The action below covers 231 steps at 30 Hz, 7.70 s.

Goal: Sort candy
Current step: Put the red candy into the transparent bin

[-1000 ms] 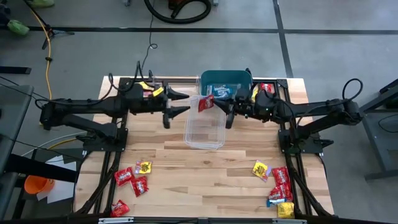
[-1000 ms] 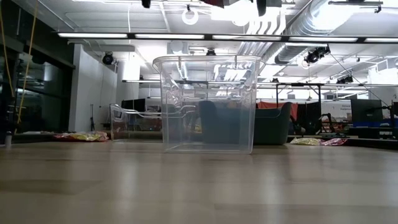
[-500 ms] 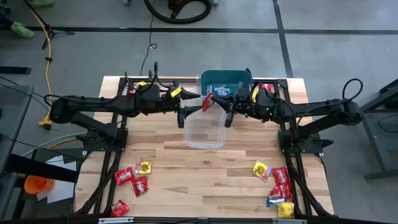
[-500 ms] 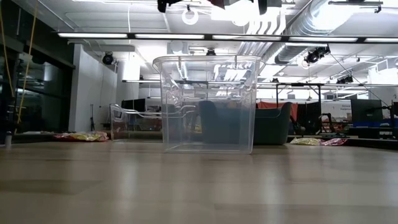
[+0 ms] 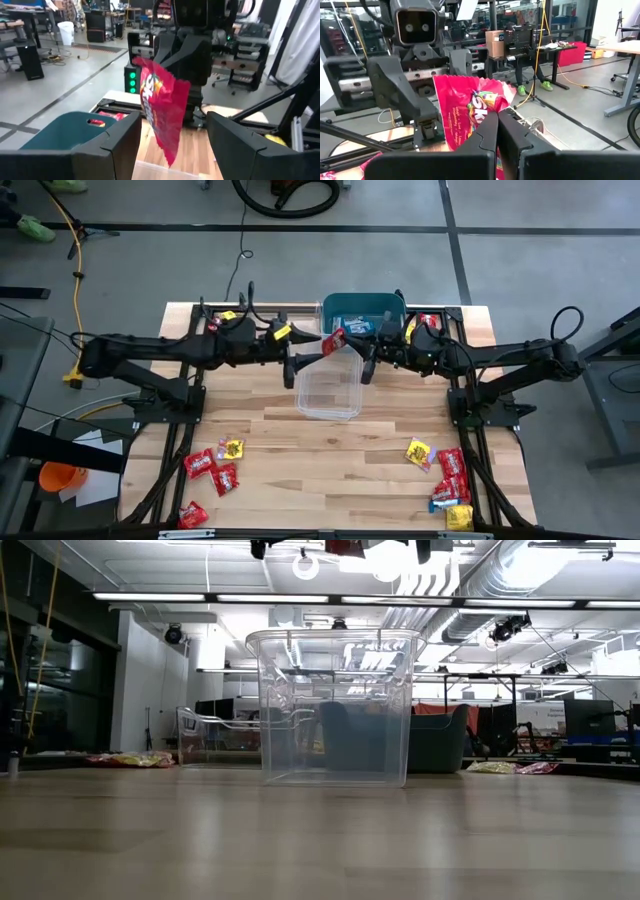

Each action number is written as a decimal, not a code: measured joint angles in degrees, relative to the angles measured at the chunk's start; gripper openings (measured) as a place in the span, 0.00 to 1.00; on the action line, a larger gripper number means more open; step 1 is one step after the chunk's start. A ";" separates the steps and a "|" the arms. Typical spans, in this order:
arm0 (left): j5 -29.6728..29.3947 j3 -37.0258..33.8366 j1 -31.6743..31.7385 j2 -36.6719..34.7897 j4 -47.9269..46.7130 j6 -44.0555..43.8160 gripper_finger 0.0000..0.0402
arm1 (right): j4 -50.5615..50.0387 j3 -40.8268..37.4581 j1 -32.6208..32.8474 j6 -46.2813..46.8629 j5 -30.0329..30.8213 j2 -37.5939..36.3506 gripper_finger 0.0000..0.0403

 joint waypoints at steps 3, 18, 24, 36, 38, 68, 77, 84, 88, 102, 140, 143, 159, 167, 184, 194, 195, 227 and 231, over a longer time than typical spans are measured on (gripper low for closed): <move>-0.93 0.00 -0.05 1.15 1.66 0.23 0.53 | 0.02 0.00 0.00 0.00 0.00 0.00 0.00; -5.04 0.00 -0.01 4.74 6.30 -0.71 0.46 | -0.20 0.00 0.00 0.20 0.02 0.02 0.00; -6.65 0.00 -0.01 4.74 6.71 1.24 0.12 | -0.42 0.00 0.04 0.22 0.02 0.02 0.00; -8.75 -0.02 0.65 2.96 0.51 4.76 0.01 | -2.20 0.00 0.04 5.87 -2.10 -1.47 0.06; -10.55 -0.06 1.30 1.12 -3.55 5.97 0.01 | -2.72 0.06 0.06 6.03 -1.81 -2.92 0.11; -15.23 -20.57 19.42 -24.18 -7.74 -8.69 0.00 | -13.85 0.04 0.02 6.03 6.74 -11.49 0.40; 4.48 -8.60 41.20 -3.18 -21.40 -5.67 0.00 | -13.88 0.00 0.02 6.16 9.65 -10.95 0.40; 7.16 -6.84 45.26 7.80 -24.13 -9.66 0.04 | -13.79 0.00 0.02 7.56 10.36 -10.99 0.40; 7.24 -6.80 44.89 10.16 -25.38 -9.64 0.12 | -13.80 0.00 0.02 8.66 10.38 -10.99 0.40; 14.64 -6.78 43.82 1.69 -23.03 -14.76 0.49 | -13.78 0.00 0.02 7.15 10.40 -10.99 0.40; -6.49 -19.74 -3.93 -23.43 11.46 -13.23 0.52 | -11.17 0.02 -3.69 9.07 -10.08 -11.04 0.40; -6.47 -19.74 -3.70 -23.56 11.39 -14.39 0.52 | -11.54 0.00 -3.69 10.05 -10.08 -11.04 0.40; -8.05 -19.74 -3.69 -23.56 11.33 -15.77 0.52 | -62.72 -0.07 -28.02 41.99 12.02 -11.08 0.40; -8.52 -19.74 -3.69 -23.56 11.35 -15.77 0.52 | -59.60 -11.20 -45.98 43.83 1.58 -10.81 0.40; -9.66 -19.74 -3.69 -23.56 11.37 -15.87 0.52 | -42.60 -33.46 -54.42 80.14 3.93 -10.82 0.40; -11.12 -19.74 -3.69 -23.56 11.37 -15.81 0.52 | -33.77 -34.14 -59.31 81.16 0.04 -5.90 0.40; -11.14 -19.74 -3.69 -23.56 11.37 -15.81 0.52 | -32.89 -34.14 -59.49 80.79 -0.57 -4.81 0.40; -12.54 -19.71 -3.69 -24.26 11.51 -15.81 0.52 | -35.71 -34.28 -53.00 64.60 1.26 -8.48 0.00; -12.54 -19.71 -3.69 -24.43 11.39 -15.79 0.52 | -42.41 -32.87 -53.00 59.39 4.80 -16.83 0.00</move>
